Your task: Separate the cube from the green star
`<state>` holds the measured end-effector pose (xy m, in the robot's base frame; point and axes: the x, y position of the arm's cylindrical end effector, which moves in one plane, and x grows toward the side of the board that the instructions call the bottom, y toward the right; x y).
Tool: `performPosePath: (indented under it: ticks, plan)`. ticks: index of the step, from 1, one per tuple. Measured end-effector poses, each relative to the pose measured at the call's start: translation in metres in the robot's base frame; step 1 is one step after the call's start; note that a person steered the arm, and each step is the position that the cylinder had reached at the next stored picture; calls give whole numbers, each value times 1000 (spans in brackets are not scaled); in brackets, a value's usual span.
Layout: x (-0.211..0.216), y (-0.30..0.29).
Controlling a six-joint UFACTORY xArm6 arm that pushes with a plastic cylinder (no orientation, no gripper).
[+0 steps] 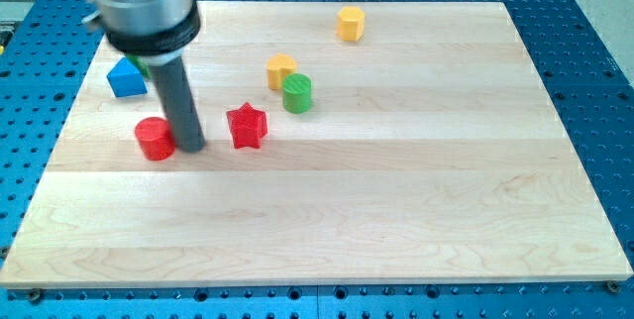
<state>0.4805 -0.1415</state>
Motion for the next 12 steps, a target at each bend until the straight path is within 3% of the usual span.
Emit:
performPosePath:
  ticks: [1,2,4,6,9,10,12]
  plan:
    - [1,-26]
    - [-20,-89]
    - [1,-96]
    - [-13,-46]
    - [-14,-51]
    - [-34,-26]
    - [-114,-21]
